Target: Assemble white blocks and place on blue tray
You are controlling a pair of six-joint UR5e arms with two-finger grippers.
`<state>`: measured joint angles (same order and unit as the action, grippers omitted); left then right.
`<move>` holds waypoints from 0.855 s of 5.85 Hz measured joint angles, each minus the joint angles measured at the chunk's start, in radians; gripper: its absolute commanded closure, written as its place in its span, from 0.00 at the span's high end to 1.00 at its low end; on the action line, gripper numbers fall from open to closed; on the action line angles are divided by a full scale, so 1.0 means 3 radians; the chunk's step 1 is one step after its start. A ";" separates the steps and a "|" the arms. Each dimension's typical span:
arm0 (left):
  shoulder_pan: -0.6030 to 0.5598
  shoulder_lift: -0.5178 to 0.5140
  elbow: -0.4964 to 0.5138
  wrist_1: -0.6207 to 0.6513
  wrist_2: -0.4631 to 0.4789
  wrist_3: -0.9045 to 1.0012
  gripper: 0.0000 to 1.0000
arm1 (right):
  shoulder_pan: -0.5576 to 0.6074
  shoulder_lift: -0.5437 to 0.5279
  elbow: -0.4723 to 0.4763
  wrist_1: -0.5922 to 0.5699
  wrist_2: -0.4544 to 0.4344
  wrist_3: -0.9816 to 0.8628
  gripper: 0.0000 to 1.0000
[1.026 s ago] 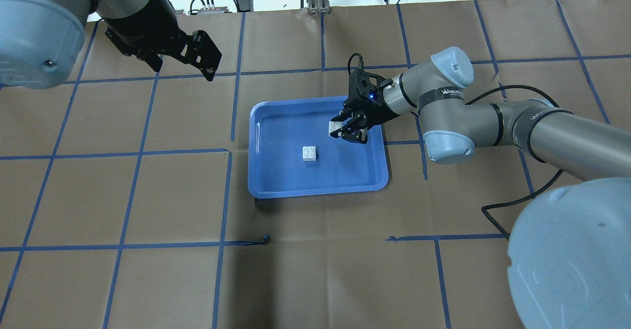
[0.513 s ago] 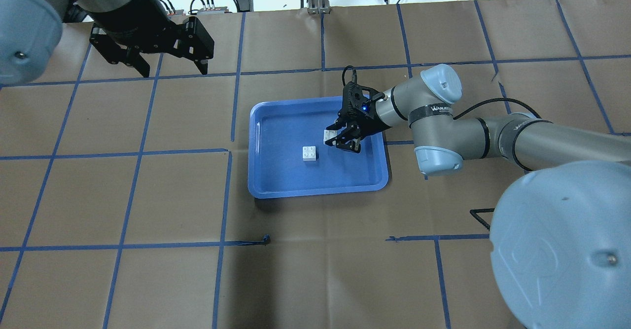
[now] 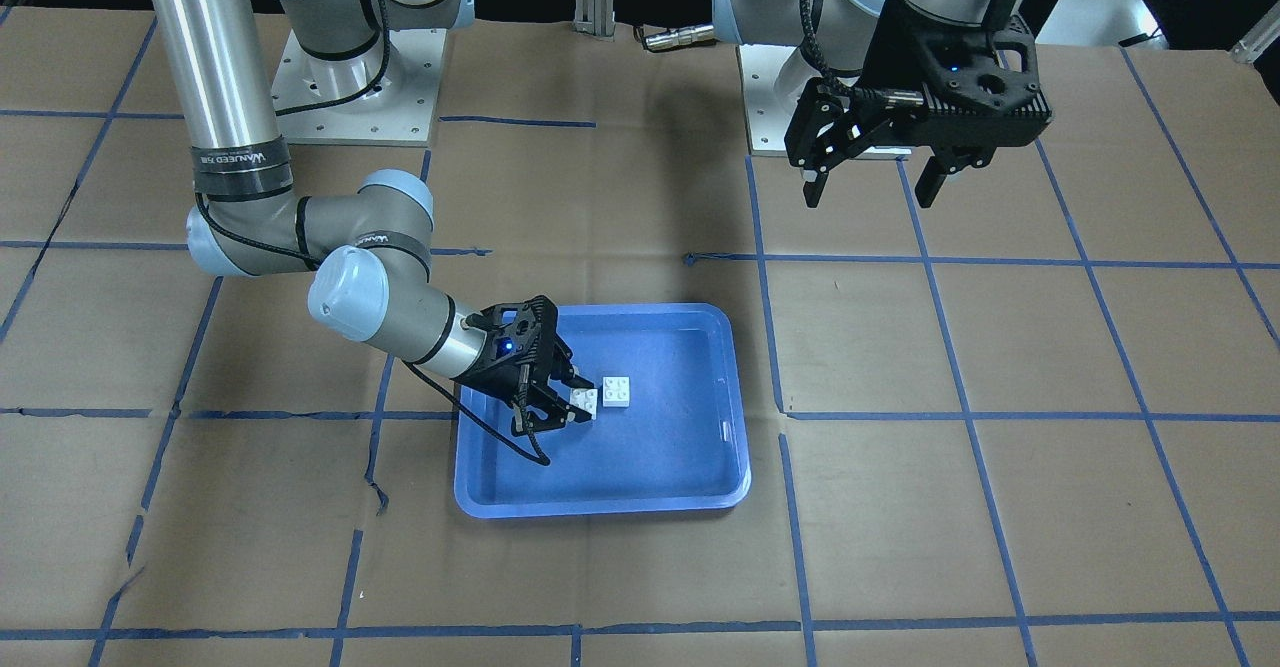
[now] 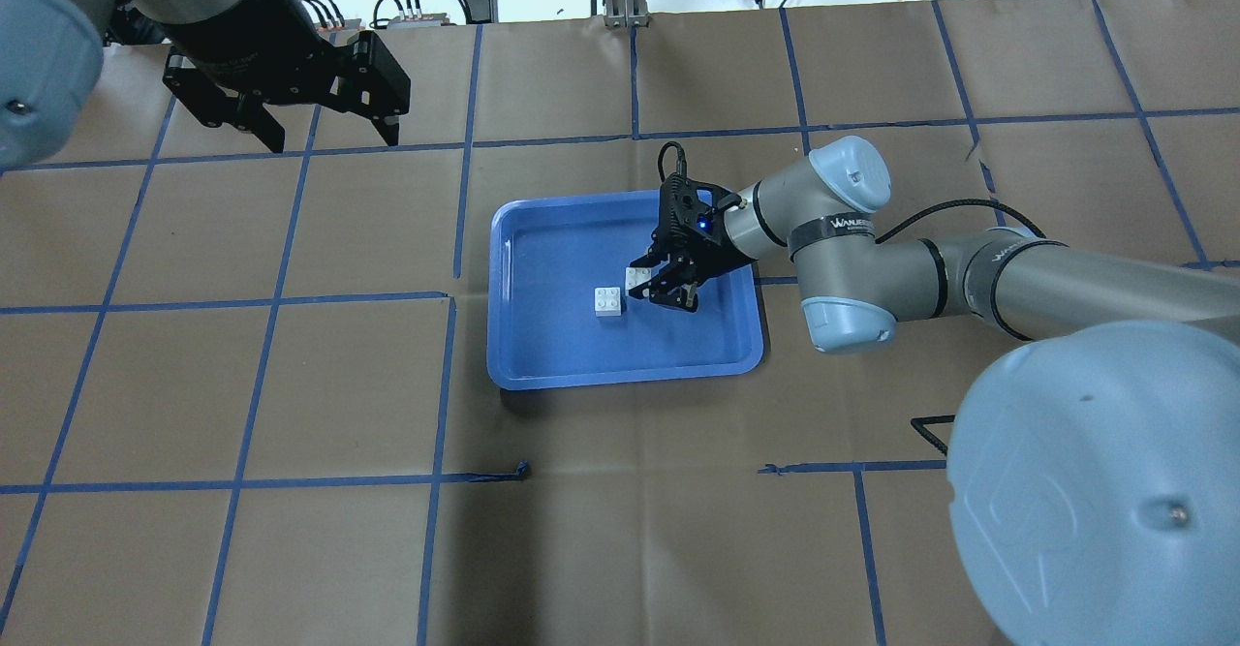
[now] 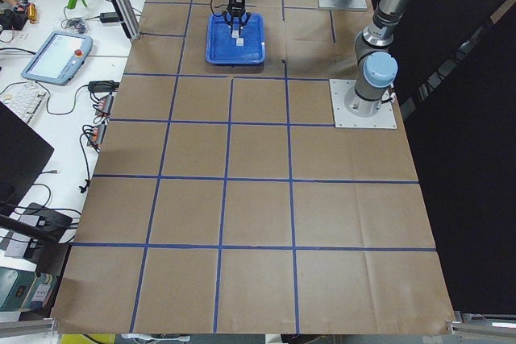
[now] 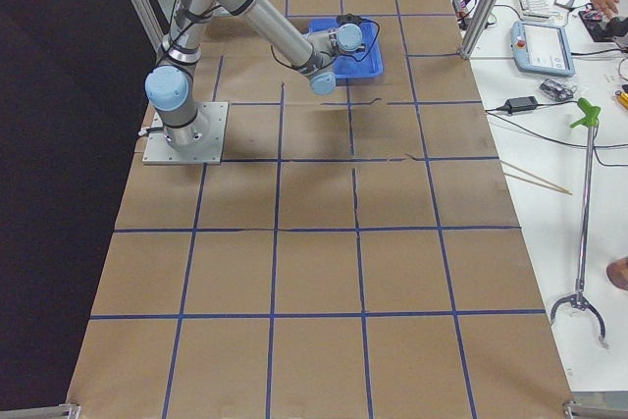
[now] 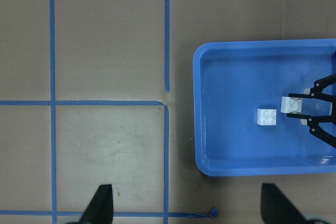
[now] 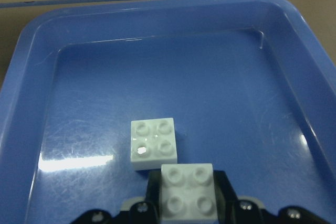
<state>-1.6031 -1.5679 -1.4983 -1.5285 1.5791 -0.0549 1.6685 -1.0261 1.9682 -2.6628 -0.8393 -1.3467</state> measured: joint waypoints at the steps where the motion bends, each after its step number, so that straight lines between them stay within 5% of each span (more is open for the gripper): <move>1: 0.0051 0.0002 0.0013 0.0006 -0.0017 0.0001 0.99 | 0.0001 0.0003 0.0043 -0.0054 -0.0002 0.0001 0.37; 5: 0.0160 0.0009 0.0034 0.0017 -0.0079 -0.0023 0.99 | 0.0006 0.0000 0.0103 -0.0144 0.0010 0.0003 0.37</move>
<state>-1.5551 -1.5651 -1.4883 -1.5233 1.5555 -0.0617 1.6704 -1.0261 1.9992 -2.7060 -0.8362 -1.3457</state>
